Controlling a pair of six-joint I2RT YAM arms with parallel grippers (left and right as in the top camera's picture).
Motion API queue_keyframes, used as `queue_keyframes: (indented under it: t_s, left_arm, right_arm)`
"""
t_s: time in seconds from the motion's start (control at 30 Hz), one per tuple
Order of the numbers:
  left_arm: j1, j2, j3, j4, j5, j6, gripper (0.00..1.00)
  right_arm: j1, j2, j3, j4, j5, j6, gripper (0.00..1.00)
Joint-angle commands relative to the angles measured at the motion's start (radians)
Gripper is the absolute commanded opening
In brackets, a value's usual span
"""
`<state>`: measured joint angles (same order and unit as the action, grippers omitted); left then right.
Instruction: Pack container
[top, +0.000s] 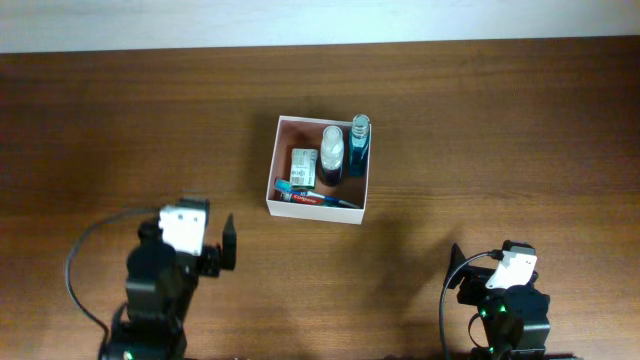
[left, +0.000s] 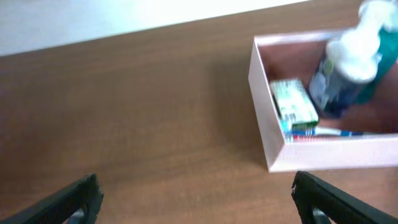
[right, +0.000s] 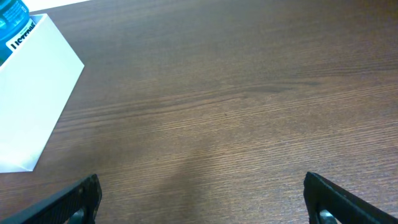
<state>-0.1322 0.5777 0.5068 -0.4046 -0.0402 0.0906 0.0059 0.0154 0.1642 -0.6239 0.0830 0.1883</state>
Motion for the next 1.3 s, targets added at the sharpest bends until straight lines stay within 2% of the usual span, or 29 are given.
queue_keyframes:
  t_s: [0.0, 0.33, 0.6, 1.27]
  left_arm:
    - [0.004, -0.118, -0.138, 0.039, 0.012, 0.016, 0.99]
    - [0.004, -0.381, -0.383, 0.083, 0.045, 0.016, 0.99]
    - [0.004, -0.517, -0.409, 0.09, 0.045, 0.016, 0.99]
    - [0.004, -0.533, -0.409, 0.09, 0.045, 0.016, 0.99]
  right_arm:
    - [-0.007, -0.006, -0.007, 0.0, -0.004, 0.011, 0.99]
    - [-0.007, -0.006, -0.007, 0.0, -0.004, 0.011, 0.99]
    - [-0.007, -0.006, -0.007, 0.0, -0.004, 0.011, 0.99]
    - [-0.007, -0.006, -0.007, 0.0, -0.004, 0.011, 0.99]
